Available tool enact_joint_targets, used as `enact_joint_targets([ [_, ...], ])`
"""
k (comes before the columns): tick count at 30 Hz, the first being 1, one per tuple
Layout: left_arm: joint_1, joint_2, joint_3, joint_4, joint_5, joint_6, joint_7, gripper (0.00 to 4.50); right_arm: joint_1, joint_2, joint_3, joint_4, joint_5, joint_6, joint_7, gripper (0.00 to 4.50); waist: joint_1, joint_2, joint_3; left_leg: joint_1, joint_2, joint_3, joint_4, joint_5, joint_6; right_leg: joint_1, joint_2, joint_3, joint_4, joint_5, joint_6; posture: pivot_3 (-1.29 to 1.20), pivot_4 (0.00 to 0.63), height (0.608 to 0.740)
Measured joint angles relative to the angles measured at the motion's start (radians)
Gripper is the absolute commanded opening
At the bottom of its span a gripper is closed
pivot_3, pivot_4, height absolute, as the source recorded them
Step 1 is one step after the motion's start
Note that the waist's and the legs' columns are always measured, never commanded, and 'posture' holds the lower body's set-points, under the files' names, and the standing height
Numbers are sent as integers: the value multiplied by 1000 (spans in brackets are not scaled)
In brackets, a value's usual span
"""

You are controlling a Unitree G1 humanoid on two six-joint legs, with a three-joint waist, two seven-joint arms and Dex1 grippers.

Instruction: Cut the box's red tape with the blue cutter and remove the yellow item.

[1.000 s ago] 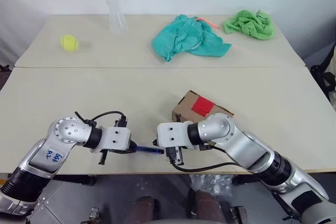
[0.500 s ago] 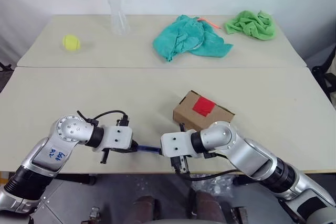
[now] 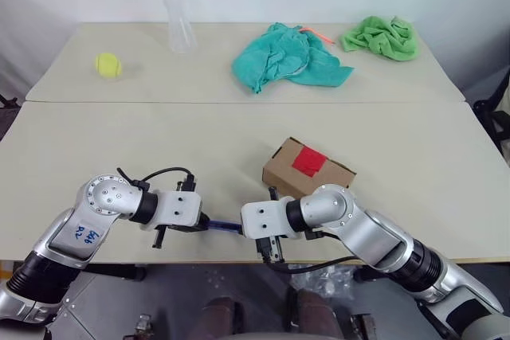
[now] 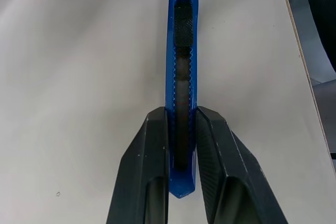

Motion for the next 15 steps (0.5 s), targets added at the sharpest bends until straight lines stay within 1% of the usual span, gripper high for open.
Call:
enact_joint_targets([
  [15,-1,5,1,-1,0,7,-7,541,15,27,-6,51,-9,-60,-9,50,-4,0,0,0,0,0,0,0,0,0,0,0,0,0,0,0,150,740],
])
